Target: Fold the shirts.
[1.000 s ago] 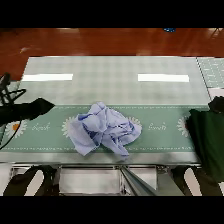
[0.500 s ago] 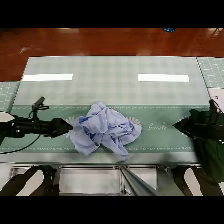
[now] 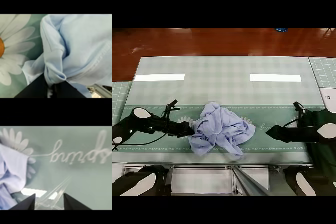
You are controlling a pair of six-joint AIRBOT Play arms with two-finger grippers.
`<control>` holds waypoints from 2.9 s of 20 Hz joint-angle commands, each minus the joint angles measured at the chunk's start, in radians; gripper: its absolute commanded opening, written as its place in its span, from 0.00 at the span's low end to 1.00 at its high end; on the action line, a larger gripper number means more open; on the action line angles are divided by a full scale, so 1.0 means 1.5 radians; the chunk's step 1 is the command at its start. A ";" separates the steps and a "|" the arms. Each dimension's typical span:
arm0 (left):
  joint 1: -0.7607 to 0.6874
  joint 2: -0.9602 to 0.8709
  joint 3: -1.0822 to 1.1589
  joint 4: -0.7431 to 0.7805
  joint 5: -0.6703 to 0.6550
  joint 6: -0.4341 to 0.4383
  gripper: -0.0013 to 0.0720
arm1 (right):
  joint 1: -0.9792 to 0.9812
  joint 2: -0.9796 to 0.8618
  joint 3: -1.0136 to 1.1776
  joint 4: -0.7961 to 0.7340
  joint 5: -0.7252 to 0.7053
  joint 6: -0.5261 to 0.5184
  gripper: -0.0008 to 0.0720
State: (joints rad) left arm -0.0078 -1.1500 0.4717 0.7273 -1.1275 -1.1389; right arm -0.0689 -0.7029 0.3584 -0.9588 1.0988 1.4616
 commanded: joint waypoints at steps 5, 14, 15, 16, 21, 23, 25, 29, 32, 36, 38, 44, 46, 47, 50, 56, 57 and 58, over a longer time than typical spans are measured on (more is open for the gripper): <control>-0.012 -0.008 0.019 -0.002 0.014 0.001 0.05 | 0.179 -0.124 -0.001 0.093 -0.144 0.061 0.56; -0.012 -0.008 0.019 -0.074 0.055 0.001 0.05 | 0.235 -0.361 0.084 0.325 -0.219 -0.137 0.25; -0.011 -0.008 0.024 -0.095 0.069 0.001 0.05 | 0.235 -0.376 0.105 0.349 -0.200 -0.177 0.08; -0.007 -0.007 0.037 -0.110 0.072 0.002 0.05 | 0.232 -0.378 0.134 0.358 -0.169 -0.212 0.04; 0.058 0.056 0.231 -0.211 0.083 -0.011 0.05 | 0.111 -0.298 0.408 0.176 -0.019 -0.136 0.04; 0.082 0.089 0.341 -0.216 0.134 -0.060 0.05 | 0.047 -0.275 0.577 0.123 0.026 -0.098 0.04; 0.096 0.110 0.460 -0.216 0.156 -0.060 0.05 | 0.003 -0.270 0.754 0.102 0.069 -0.080 0.04; 0.129 0.145 0.665 -0.159 0.126 -0.074 0.05 | -0.041 -0.267 1.047 0.031 0.167 -0.046 0.04; 0.152 0.204 0.739 -0.037 0.101 -0.112 0.05 | -0.045 -0.217 1.115 -0.077 0.217 -0.029 0.04; 0.162 0.316 0.741 0.055 0.045 -0.125 0.05 | -0.045 -0.113 1.110 -0.202 0.279 -0.010 0.04; 0.162 0.364 0.740 0.072 -0.013 -0.125 0.05 | -0.045 -0.062 1.082 -0.203 0.289 -0.001 0.04; 0.162 0.448 0.639 0.075 -0.170 -0.141 0.05 | -0.045 0.081 0.843 -0.200 0.357 0.026 0.04; 0.162 0.464 0.547 0.083 -0.174 -0.148 0.05 | -0.045 0.119 0.725 -0.201 0.355 0.036 0.04; 0.162 0.466 0.492 0.094 -0.174 -0.154 0.05 | -0.045 0.130 0.671 -0.201 0.348 0.037 0.04; 0.162 0.458 0.312 0.122 -0.149 -0.157 0.05 | -0.045 0.130 0.532 -0.200 0.280 0.037 0.04; 0.153 0.320 0.050 0.090 0.037 -0.120 0.05 | -0.045 -0.044 0.428 -0.141 0.138 0.005 0.04; 0.145 0.277 0.048 0.071 0.076 -0.103 0.05 | -0.045 -0.088 0.428 -0.121 0.107 -0.008 0.04; 0.137 0.233 0.051 0.049 0.116 -0.092 0.05 | -0.045 -0.138 0.428 -0.101 0.072 -0.013 0.04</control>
State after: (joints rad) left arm 0.2176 -0.6643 0.6277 0.8639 -1.1210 -1.3334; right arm -0.1356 -0.7582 1.0340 -1.1915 1.3430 1.4818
